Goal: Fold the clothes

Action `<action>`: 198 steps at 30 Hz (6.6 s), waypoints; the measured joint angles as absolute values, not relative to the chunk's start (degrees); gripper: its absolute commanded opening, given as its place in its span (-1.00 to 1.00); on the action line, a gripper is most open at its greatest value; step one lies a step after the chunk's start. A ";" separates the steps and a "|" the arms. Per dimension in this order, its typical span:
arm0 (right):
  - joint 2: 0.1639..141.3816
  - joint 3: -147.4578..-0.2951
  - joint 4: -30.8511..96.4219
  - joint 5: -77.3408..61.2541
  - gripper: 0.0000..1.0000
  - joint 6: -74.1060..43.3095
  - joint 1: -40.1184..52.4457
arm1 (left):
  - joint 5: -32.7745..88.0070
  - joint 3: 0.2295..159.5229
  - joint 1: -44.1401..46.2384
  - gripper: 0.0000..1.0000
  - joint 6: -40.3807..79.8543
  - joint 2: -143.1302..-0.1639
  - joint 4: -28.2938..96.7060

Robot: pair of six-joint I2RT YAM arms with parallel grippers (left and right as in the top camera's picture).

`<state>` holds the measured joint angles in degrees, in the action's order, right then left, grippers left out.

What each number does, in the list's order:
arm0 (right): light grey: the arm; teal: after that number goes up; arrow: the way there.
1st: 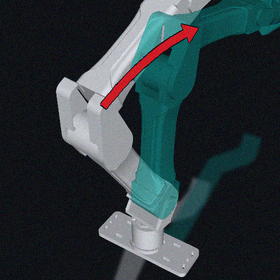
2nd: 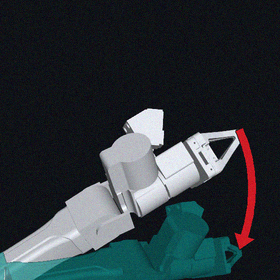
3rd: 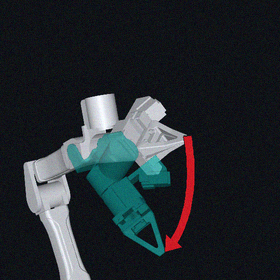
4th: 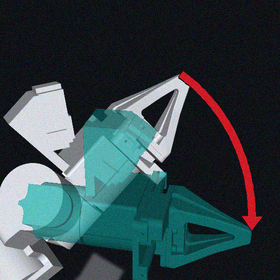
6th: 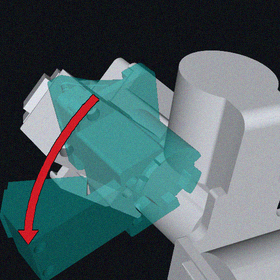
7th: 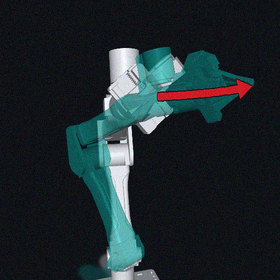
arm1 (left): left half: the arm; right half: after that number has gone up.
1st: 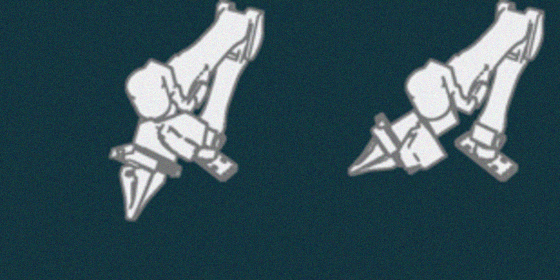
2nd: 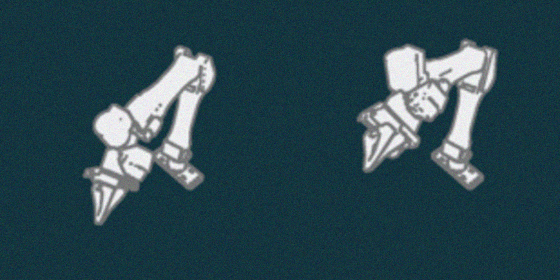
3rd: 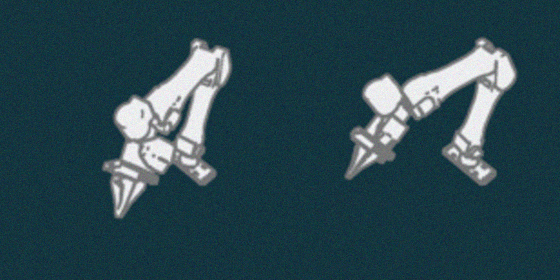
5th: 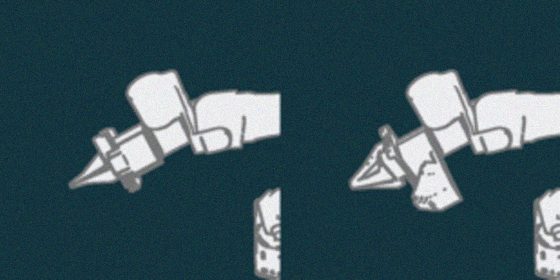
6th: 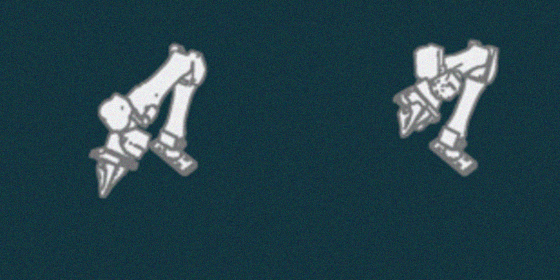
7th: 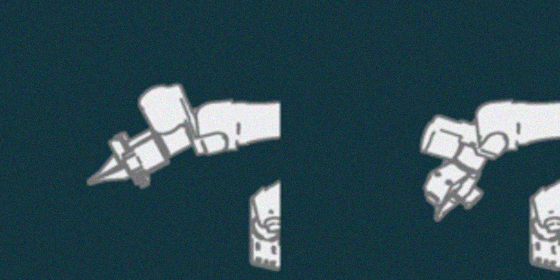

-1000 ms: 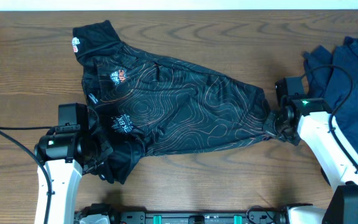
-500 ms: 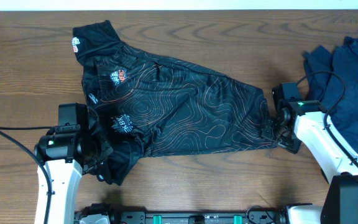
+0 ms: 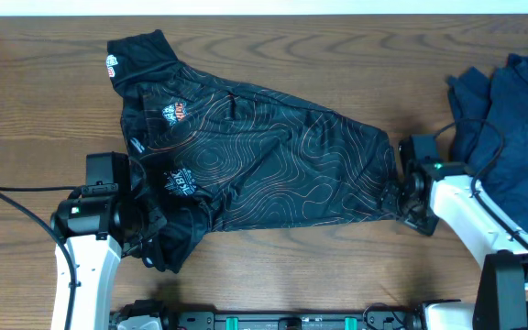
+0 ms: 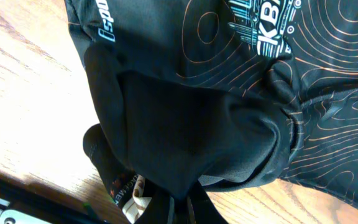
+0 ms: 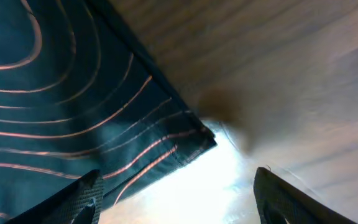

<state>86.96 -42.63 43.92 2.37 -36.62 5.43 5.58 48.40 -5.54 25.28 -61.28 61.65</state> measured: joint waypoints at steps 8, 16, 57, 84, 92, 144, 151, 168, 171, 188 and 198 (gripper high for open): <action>86.76 -39.57 38.63 1.78 -0.42 -38.02 5.43 | 5.56 48.40 -5.54 -0.88 25.28 -61.28 61.63; 86.65 -39.42 37.36 1.04 -0.98 -38.57 5.43 | 5.58 48.40 -5.54 -0.88 25.28 -61.28 61.63; 68.03 -118.56 74.37 10.24 -0.98 -21.85 2.79 | 13.76 111.72 -5.54 -0.88 15.62 -60.45 66.65; 112.33 -119.85 41.98 8.27 -0.98 -15.25 2.50 | 13.91 111.77 -2.68 -0.89 8.14 -104.86 25.12; 111.24 -144.62 46.94 9.39 -0.98 -15.29 -2.17 | 13.89 127.70 -2.74 -0.89 7.55 -104.42 16.60; 87.33 -62.04 65.19 1.87 -0.98 -21.98 -6.42 | 11.00 57.93 -1.17 -0.88 18.46 -64.69 68.84; 87.29 -61.93 47.75 1.83 -0.98 -22.20 -6.42 | 10.07 57.87 -1.17 -0.88 19.59 -69.34 49.36; 96.23 -61.84 27.07 1.63 -0.75 -22.13 -6.42 | 15.16 57.82 -1.17 0.14 19.51 -94.59 13.87; 97.89 -61.76 23.24 1.65 -0.36 -22.31 -6.42 | 15.27 57.82 -1.17 0.86 19.33 -95.39 12.01; 95.79 -58.52 38.61 7.07 -0.03 -21.91 -7.51 | 14.74 57.78 -6.28 0.96 16.40 -93.30 36.91; 97.12 -49.28 27.33 7.51 -0.03 -21.93 -7.51 | 11.11 53.52 -6.28 0.96 16.25 -93.58 32.05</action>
<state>97.12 -49.28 27.33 7.51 -21.93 -7.51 11.11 53.52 -6.28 16.25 -93.58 32.05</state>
